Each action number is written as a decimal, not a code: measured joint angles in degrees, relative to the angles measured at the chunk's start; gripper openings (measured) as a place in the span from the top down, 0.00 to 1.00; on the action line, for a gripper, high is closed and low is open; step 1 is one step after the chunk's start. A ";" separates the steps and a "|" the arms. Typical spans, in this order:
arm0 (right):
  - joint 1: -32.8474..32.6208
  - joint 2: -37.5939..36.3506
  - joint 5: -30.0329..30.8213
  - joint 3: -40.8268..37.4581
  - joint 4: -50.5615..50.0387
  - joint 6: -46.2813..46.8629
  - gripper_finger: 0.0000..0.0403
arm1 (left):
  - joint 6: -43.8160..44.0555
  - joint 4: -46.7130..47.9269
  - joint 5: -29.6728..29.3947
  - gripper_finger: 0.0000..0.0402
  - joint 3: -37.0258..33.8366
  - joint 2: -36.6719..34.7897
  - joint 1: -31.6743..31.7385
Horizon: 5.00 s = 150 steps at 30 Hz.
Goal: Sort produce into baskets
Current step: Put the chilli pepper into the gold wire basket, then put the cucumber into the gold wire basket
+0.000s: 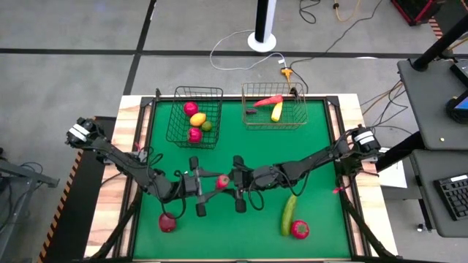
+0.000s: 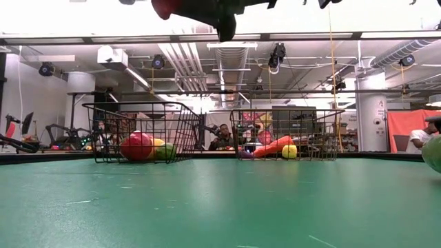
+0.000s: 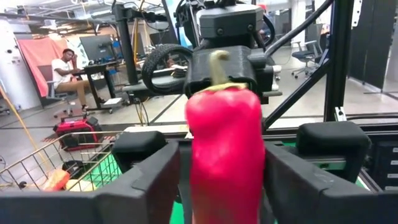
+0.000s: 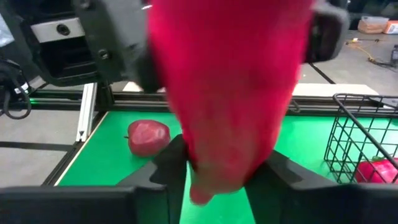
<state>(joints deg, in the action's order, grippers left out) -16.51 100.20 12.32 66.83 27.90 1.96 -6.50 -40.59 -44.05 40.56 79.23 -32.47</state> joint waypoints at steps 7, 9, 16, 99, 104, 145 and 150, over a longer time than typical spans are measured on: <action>0.28 -0.77 -0.24 0.00 -1.96 1.14 0.74 | 0.15 0.16 -0.60 0.38 -0.09 -0.91 0.00; 0.56 -1.28 -0.27 0.00 -3.54 1.61 0.74 | 0.17 0.30 -0.88 0.36 -0.09 -1.38 0.00; 2.67 -5.09 1.35 0.00 -13.47 5.71 0.74 | 1.51 5.03 -1.21 0.33 -0.09 -4.09 -0.12; 34.49 -29.66 7.21 1.59 -74.25 23.63 0.60 | 40.66 69.56 1.12 0.33 14.97 -10.87 -1.26; 27.73 -30.40 7.21 1.57 -73.35 24.02 0.60 | 46.23 75.20 9.49 0.33 16.54 -10.87 -1.45; -13.25 -18.50 -10.72 -0.11 -85.11 8.16 0.59 | 48.19 75.10 11.52 0.33 16.41 -10.83 -1.44; -15.64 -13.57 -10.85 -0.04 -84.03 6.33 0.59 | 48.19 75.08 11.50 0.33 16.41 -10.83 -1.44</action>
<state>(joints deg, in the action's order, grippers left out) -32.15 86.62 1.48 66.78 -56.13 8.29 41.69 34.49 -32.56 56.97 68.40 -33.91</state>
